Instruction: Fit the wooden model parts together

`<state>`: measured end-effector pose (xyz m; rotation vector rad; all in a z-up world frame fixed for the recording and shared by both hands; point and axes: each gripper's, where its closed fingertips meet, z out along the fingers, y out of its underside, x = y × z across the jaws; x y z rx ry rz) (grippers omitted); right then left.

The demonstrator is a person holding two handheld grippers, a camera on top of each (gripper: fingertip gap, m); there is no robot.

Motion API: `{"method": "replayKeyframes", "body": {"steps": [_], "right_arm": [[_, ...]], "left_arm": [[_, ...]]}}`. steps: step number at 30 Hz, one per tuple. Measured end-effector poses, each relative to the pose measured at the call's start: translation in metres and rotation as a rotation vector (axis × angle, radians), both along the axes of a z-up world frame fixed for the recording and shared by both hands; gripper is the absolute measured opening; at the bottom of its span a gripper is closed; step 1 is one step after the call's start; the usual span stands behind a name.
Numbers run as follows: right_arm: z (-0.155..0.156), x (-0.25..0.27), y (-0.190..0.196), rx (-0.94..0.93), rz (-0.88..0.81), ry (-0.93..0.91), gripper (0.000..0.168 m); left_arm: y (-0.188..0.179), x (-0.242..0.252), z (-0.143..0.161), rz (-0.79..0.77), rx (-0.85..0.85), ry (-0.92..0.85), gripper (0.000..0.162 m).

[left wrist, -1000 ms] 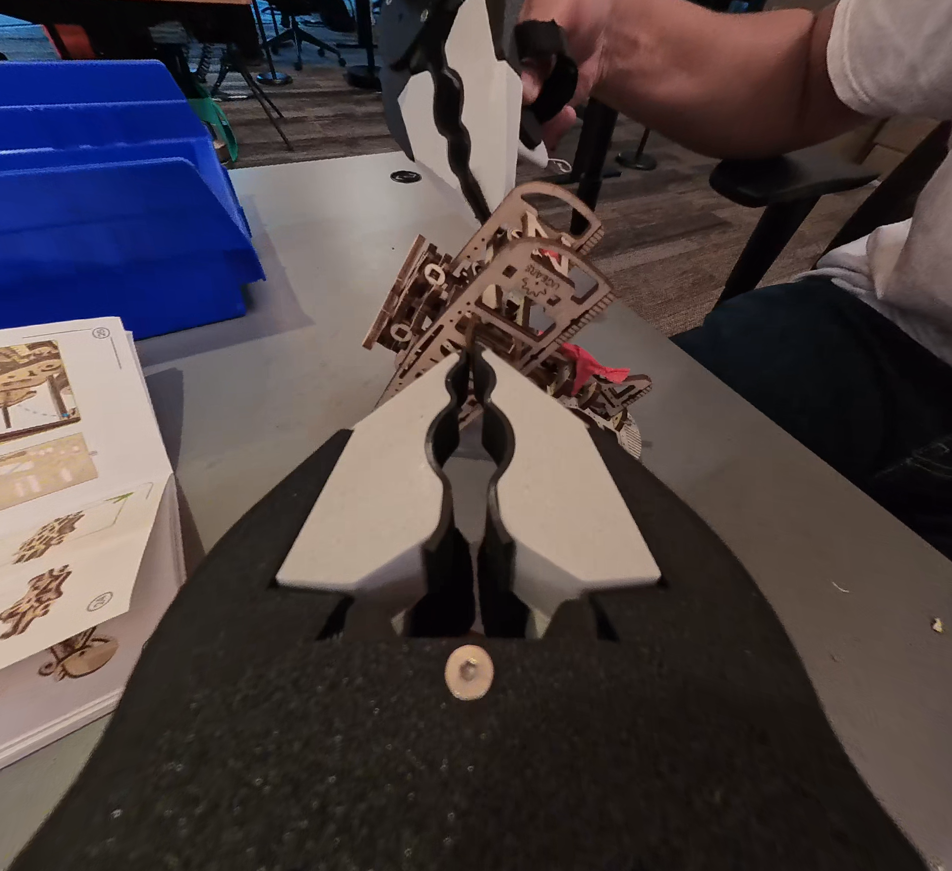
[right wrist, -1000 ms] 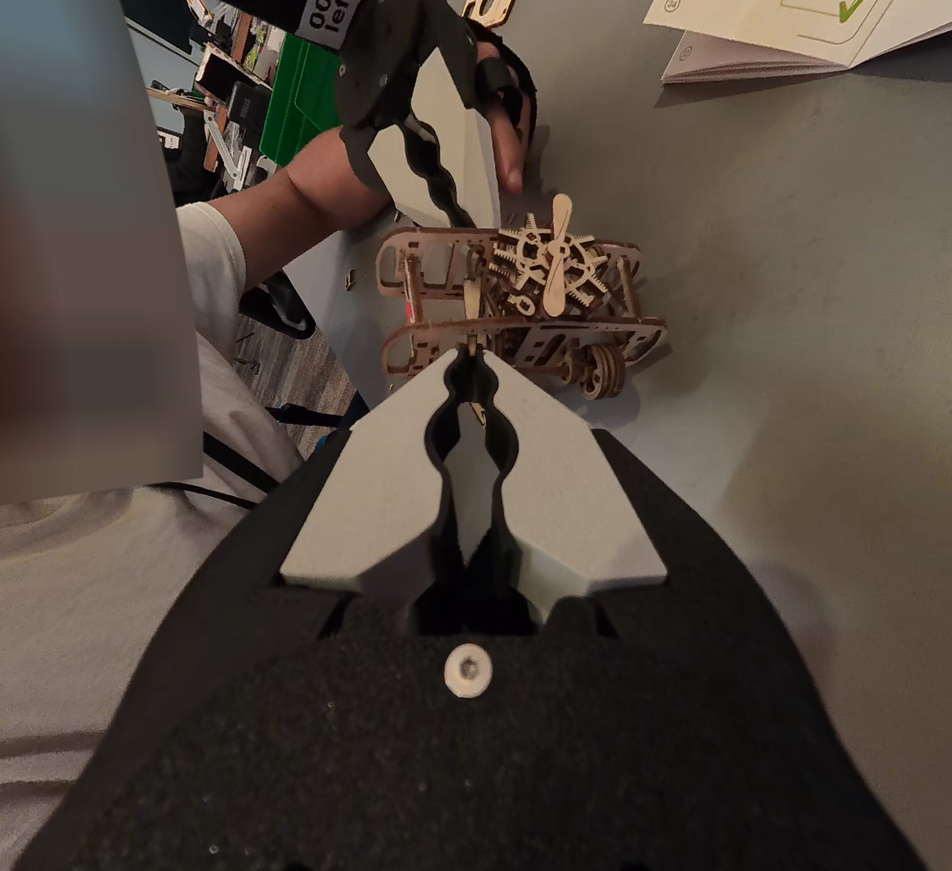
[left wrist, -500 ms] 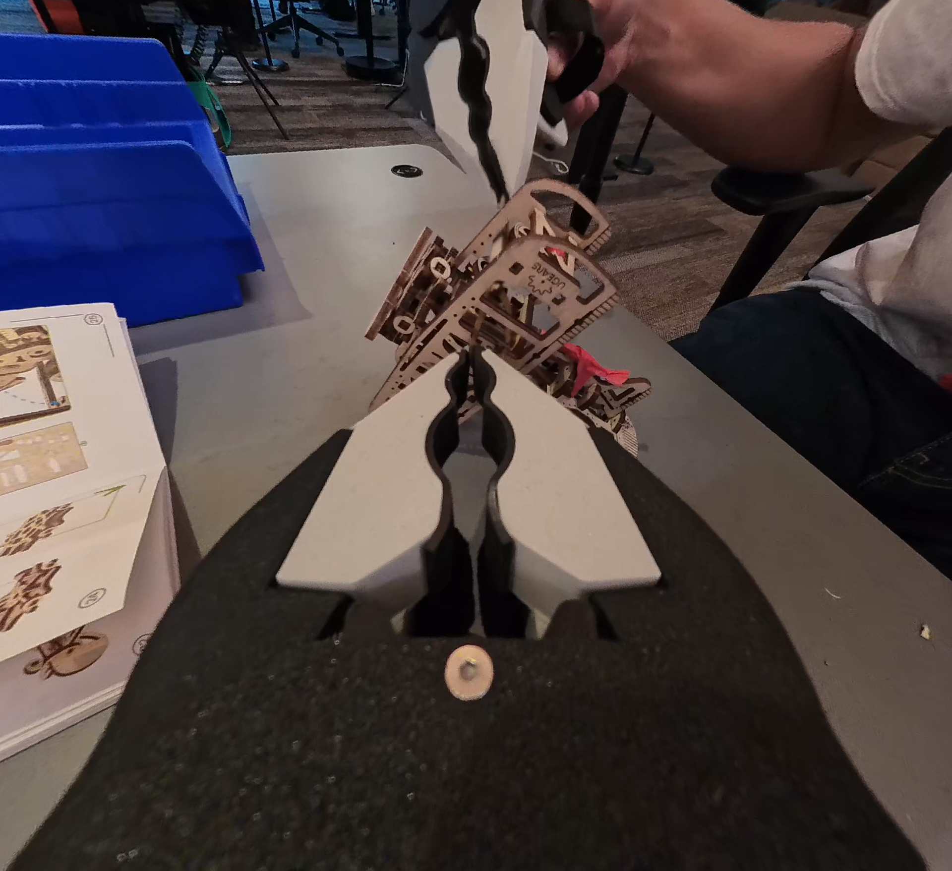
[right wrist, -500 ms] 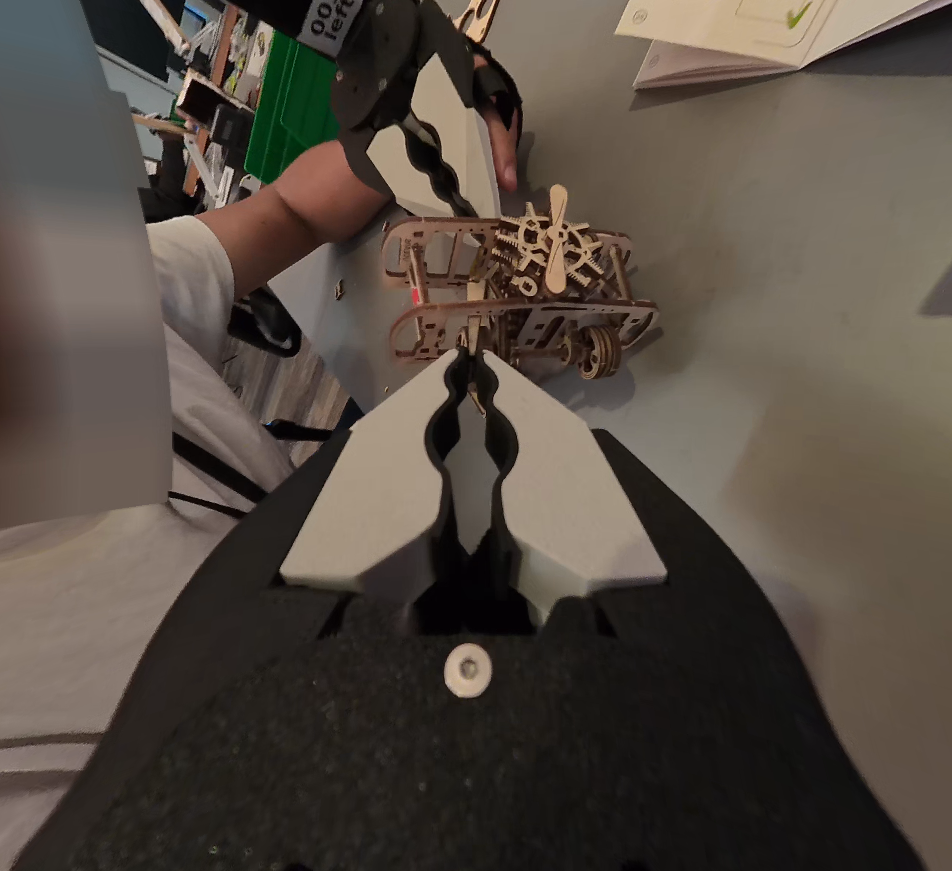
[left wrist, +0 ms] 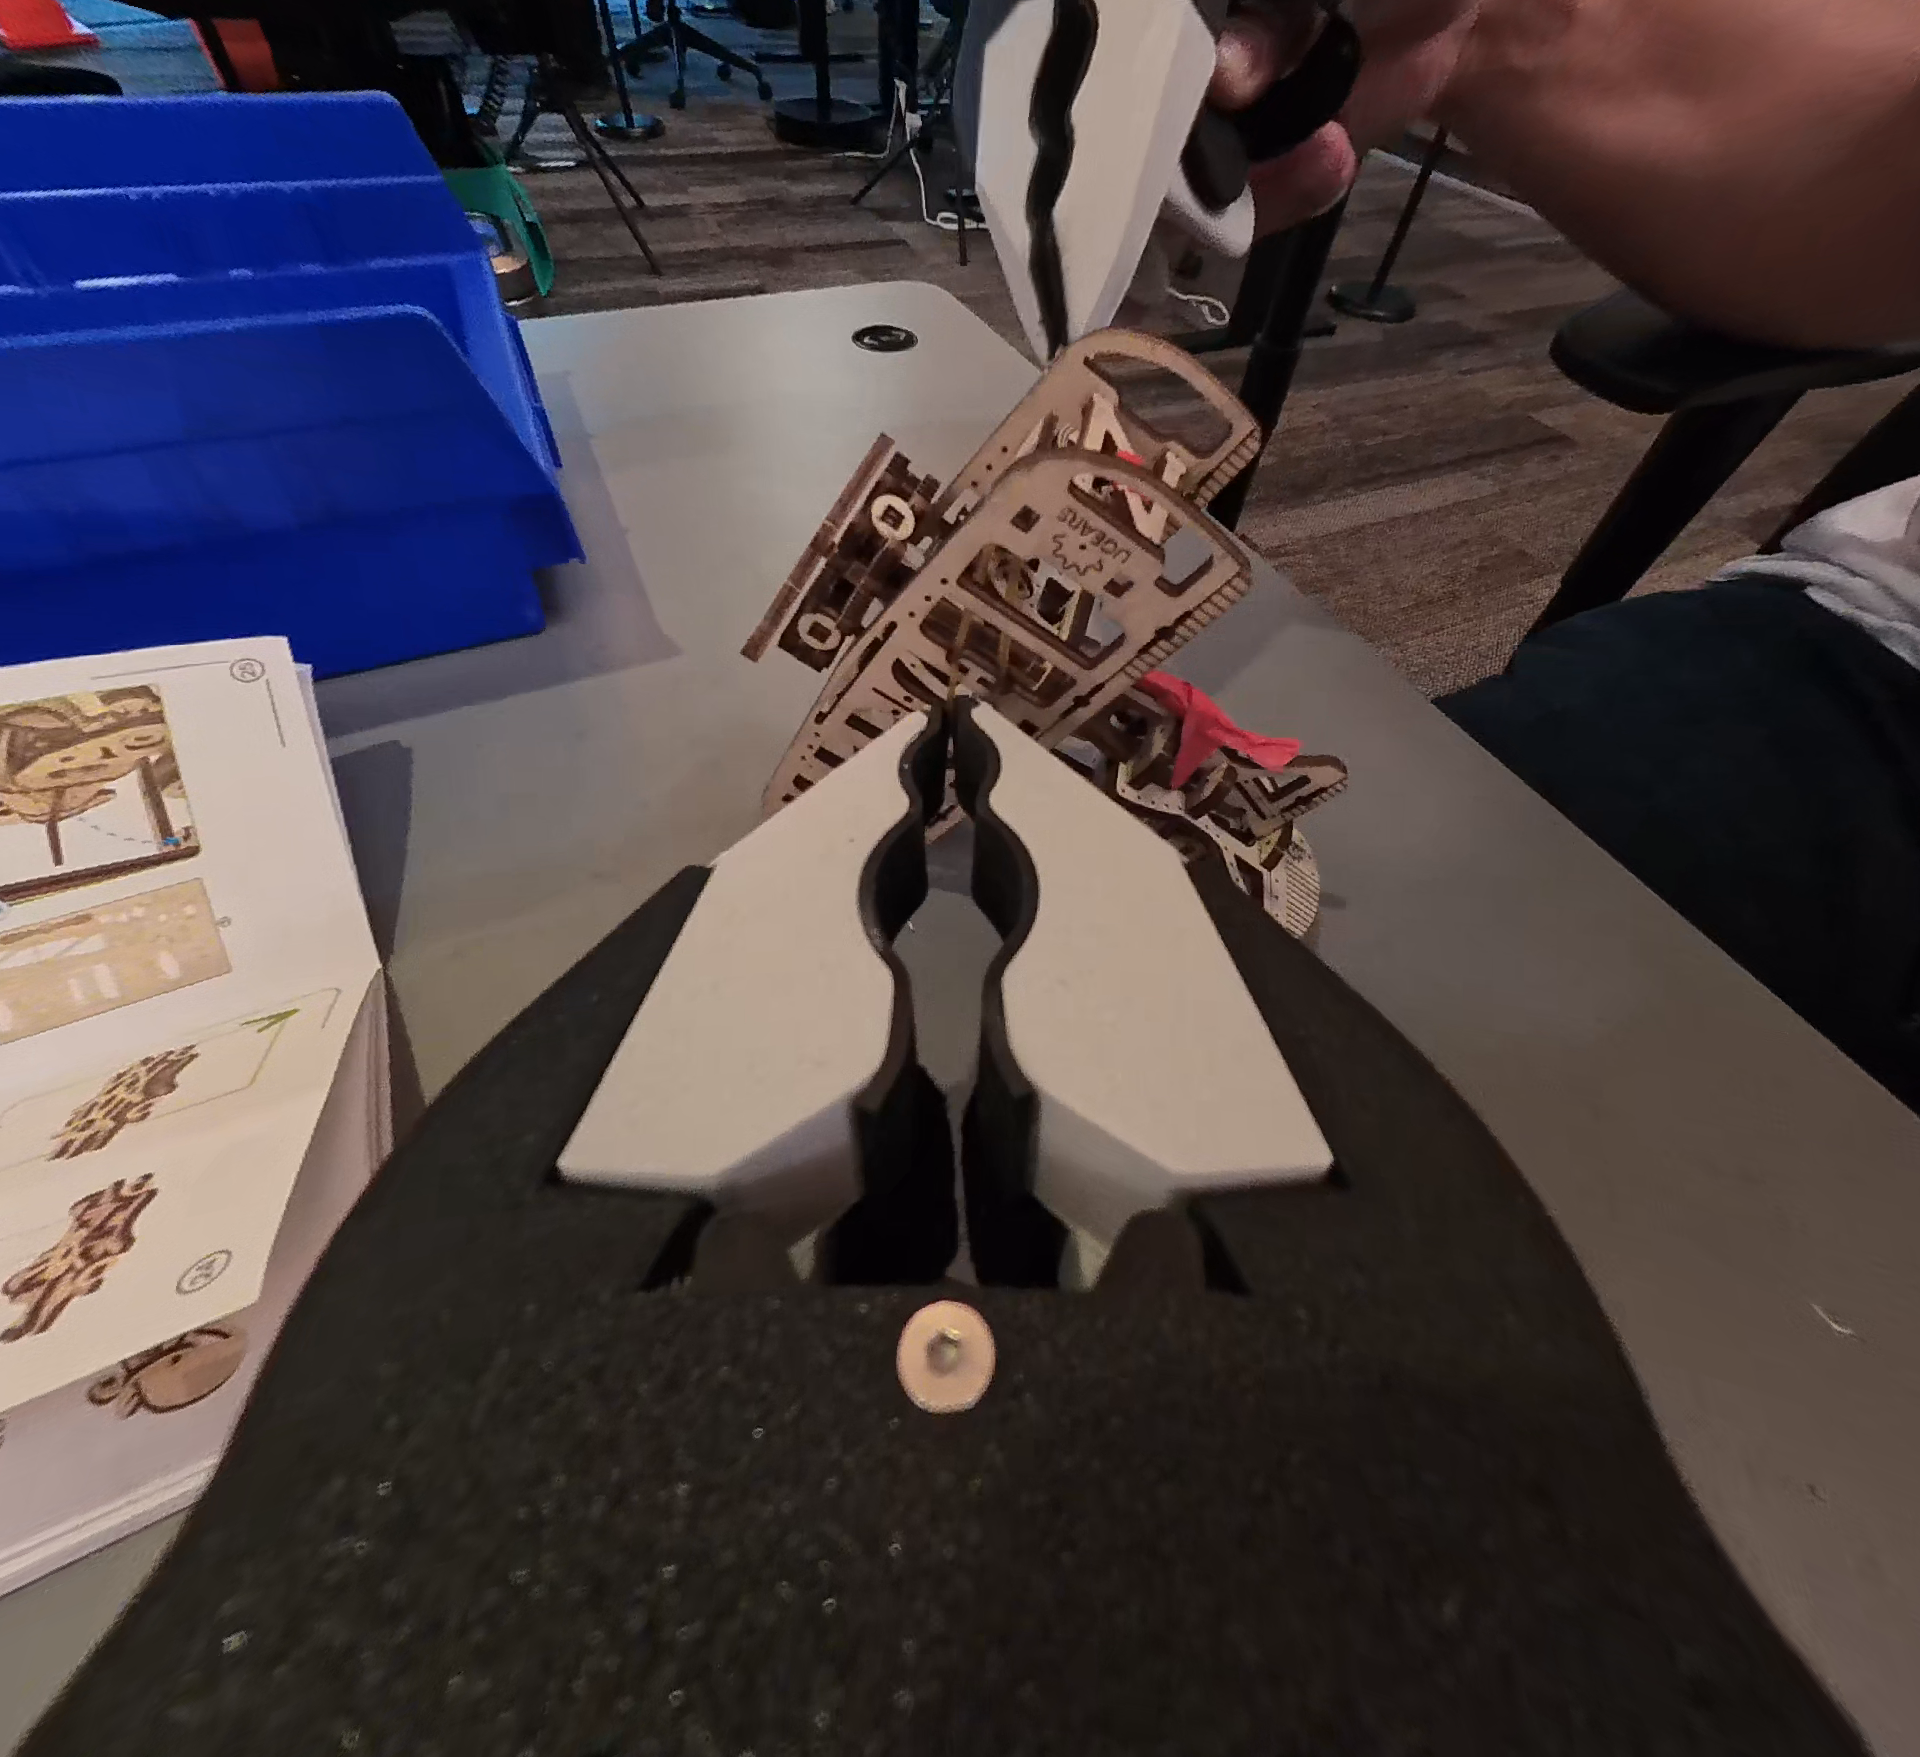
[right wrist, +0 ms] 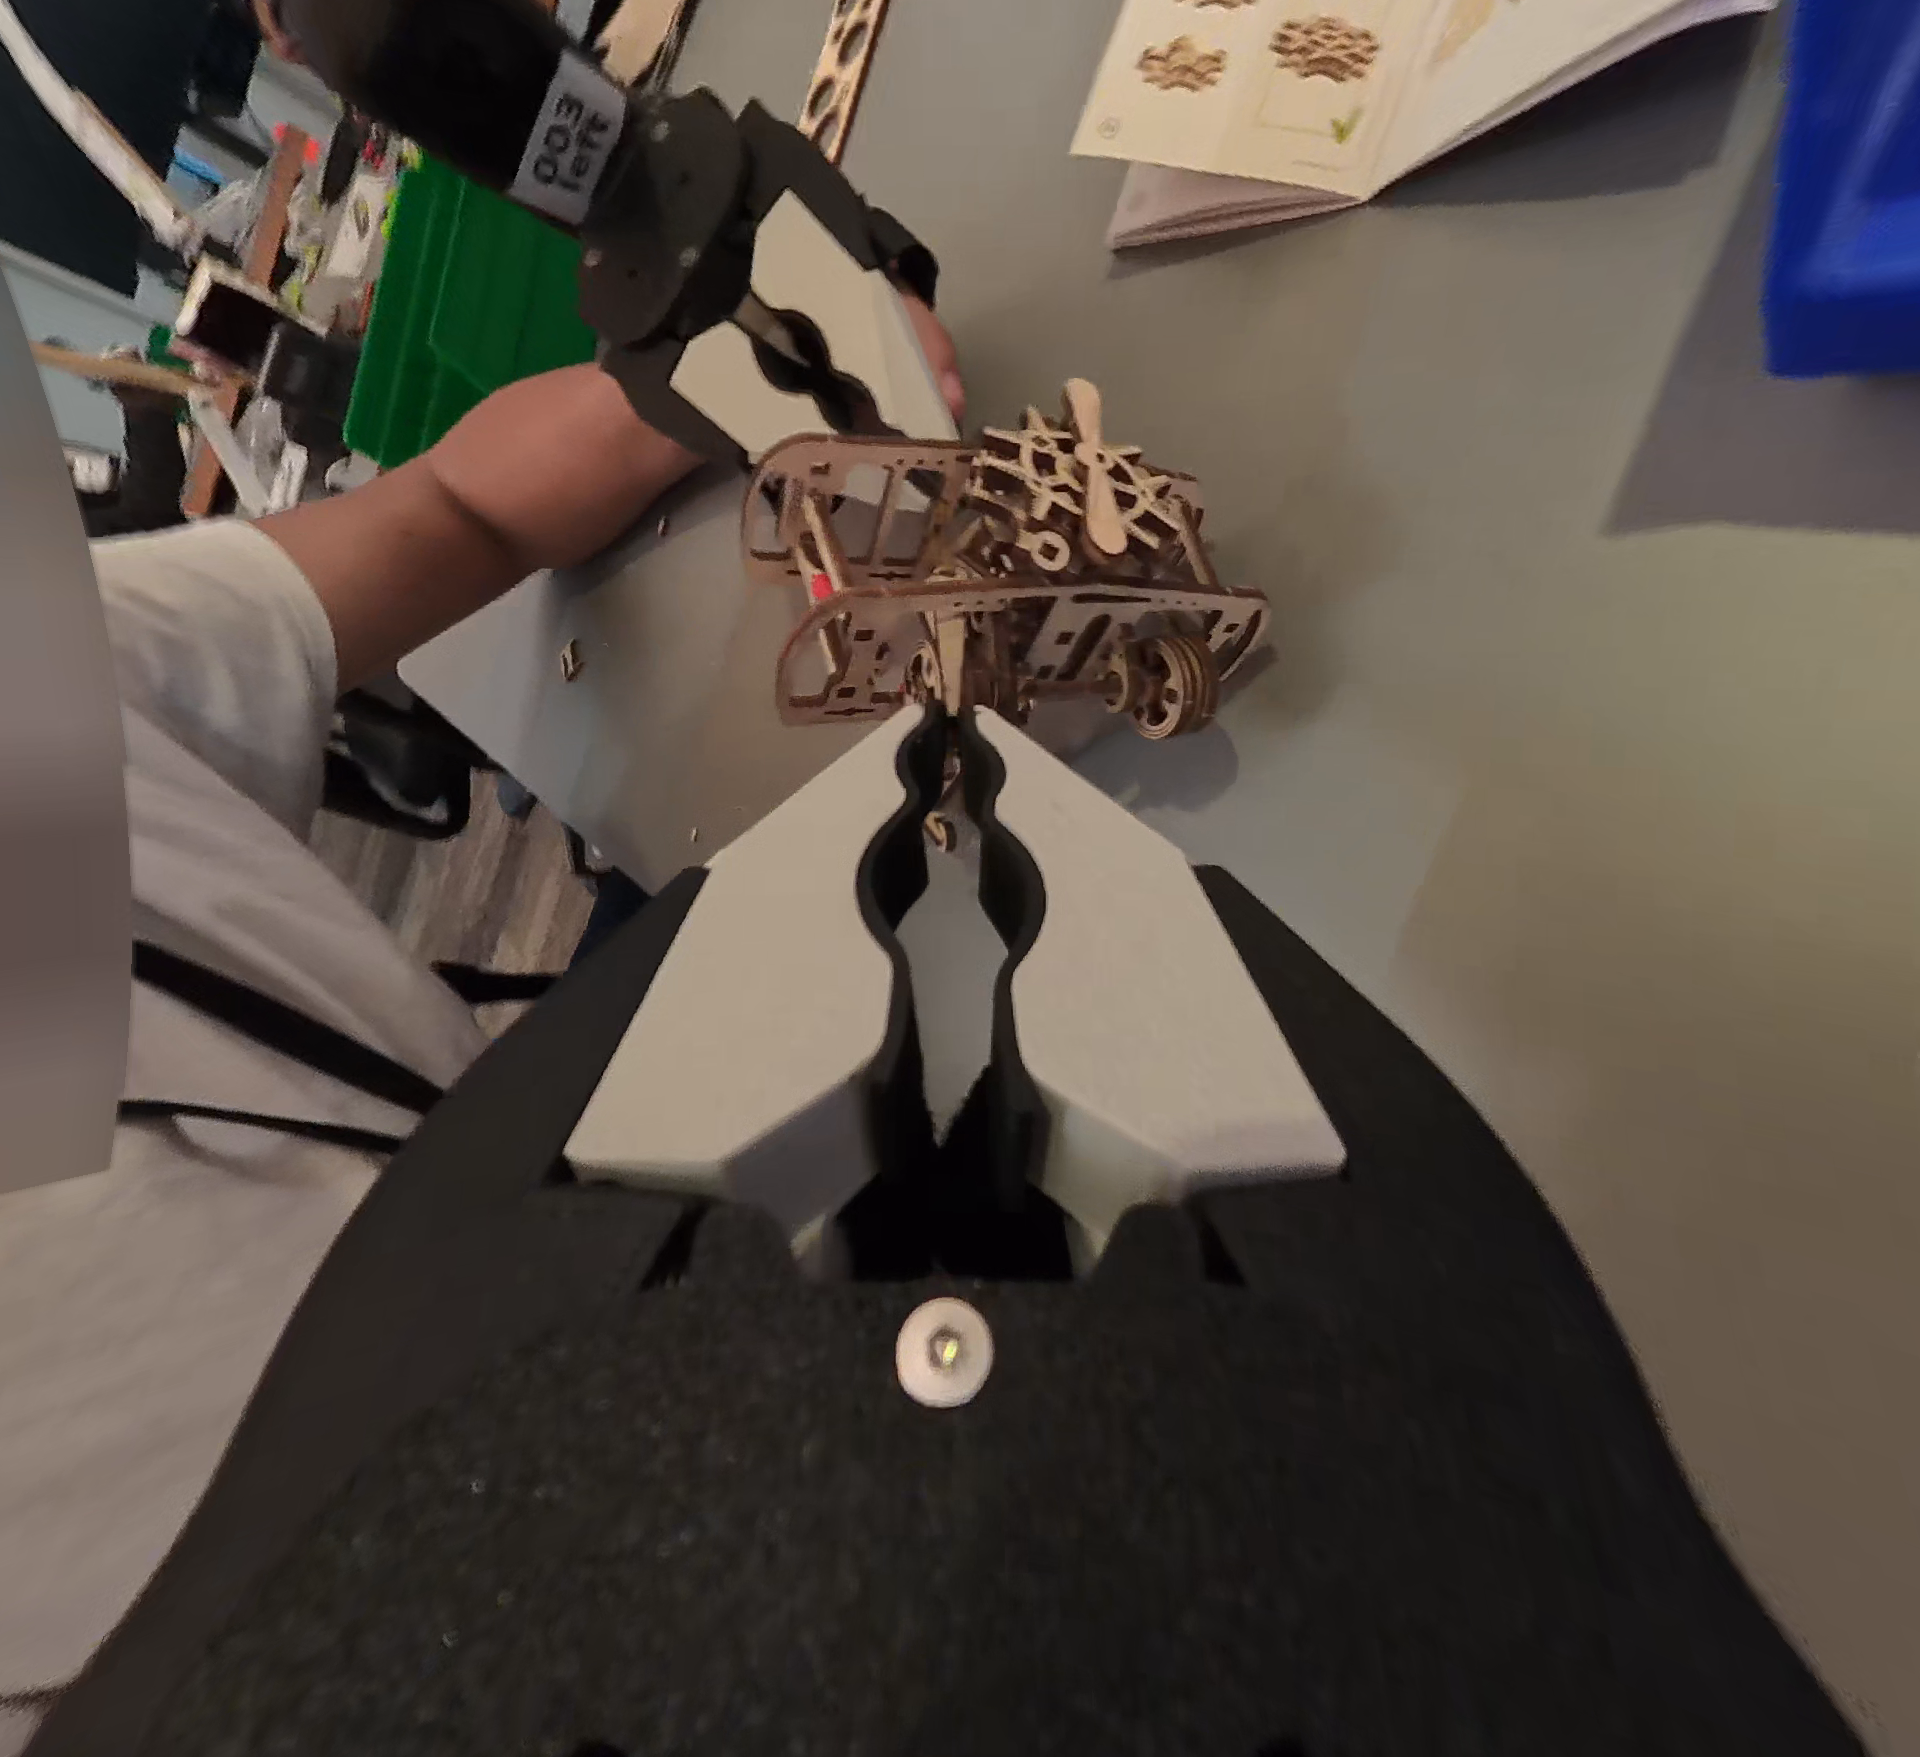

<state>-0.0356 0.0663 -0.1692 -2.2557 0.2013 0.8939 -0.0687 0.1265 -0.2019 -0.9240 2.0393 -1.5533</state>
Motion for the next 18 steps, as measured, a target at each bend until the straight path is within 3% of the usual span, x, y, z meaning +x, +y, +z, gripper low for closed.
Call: {"method": "replayKeyframes", "body": {"steps": [8,18], "right_arm": [[-0.006,0.010,-0.008,-0.055,-0.062,-0.004,0.001],[0.008,0.005,-0.011,-0.017,-0.097,-0.010,0.000]], "left_arm": [[0.000,0.015,-0.003,0.035,-0.015,0.043,0.000],[-0.002,0.022,-0.003,0.037,-0.020,0.049,0.000]]}}
